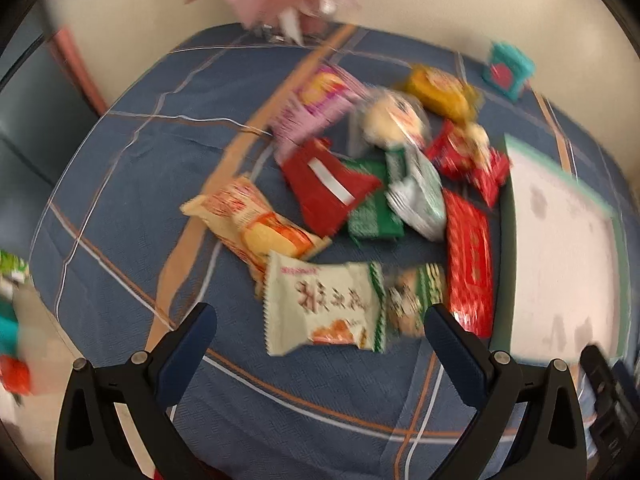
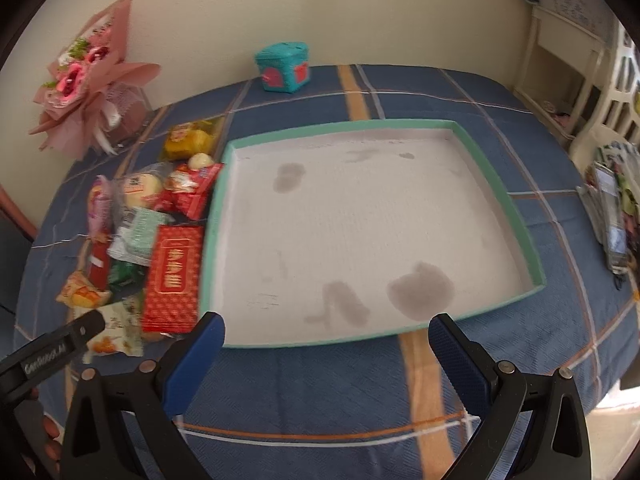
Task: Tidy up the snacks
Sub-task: 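Reach the left gripper to the white biscuit packet and grasp it, then grasp the green-white cartoon-cow biscuit packet with the right gripper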
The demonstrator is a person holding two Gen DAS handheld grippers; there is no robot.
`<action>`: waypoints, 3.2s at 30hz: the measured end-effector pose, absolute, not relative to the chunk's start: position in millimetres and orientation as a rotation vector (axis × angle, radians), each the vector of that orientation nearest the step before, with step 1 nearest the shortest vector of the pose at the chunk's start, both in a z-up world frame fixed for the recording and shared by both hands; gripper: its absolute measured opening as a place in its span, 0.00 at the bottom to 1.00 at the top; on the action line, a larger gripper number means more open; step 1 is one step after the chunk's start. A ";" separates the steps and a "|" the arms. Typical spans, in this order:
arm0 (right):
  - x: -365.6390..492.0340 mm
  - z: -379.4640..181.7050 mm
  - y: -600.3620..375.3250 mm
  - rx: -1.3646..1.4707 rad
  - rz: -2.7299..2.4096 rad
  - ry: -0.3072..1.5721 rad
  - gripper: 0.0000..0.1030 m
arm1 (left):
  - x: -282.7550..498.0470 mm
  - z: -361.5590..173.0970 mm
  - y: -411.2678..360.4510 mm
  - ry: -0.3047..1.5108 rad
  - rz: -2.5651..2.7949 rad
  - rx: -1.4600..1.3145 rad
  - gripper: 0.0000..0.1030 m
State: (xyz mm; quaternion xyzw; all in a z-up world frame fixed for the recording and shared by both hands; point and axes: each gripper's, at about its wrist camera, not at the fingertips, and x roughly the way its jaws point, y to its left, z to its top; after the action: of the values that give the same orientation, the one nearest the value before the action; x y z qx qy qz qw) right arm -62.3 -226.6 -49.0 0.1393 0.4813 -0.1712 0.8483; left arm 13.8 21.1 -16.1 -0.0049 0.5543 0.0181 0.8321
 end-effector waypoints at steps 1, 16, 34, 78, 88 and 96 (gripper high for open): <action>-60.2 -49.0 -225.3 0.312 -0.334 1.012 1.00 | 15.2 -15.0 26.7 1.166 0.045 -0.043 1.00; -10.5 -63.2 -155.4 0.280 -0.092 1.050 0.86 | 37.0 -40.6 67.6 1.245 0.099 -0.200 1.00; 14.8 -80.4 -146.3 0.252 -0.090 1.110 0.65 | 56.4 -102.3 65.5 1.395 0.020 -0.297 0.77; 47.3 -97.4 -84.8 0.110 0.026 1.149 0.47 | 31.1 -115.2 106.7 1.343 0.019 -0.579 0.32; 41.6 -103.9 -71.4 0.123 0.097 1.147 0.49 | 33.1 -116.4 104.6 1.344 0.023 -0.582 0.33; 40.4 -104.2 -64.6 0.023 0.075 1.152 0.57 | 32.9 -116.4 104.3 1.347 0.027 -0.582 0.35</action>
State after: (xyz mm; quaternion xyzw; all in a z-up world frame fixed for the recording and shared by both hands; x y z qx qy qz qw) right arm 40.4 -64.6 -104.2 0.0106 0.5446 0.0354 0.8379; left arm 32.9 104.3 -116.4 -0.2657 0.6148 0.0122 0.7425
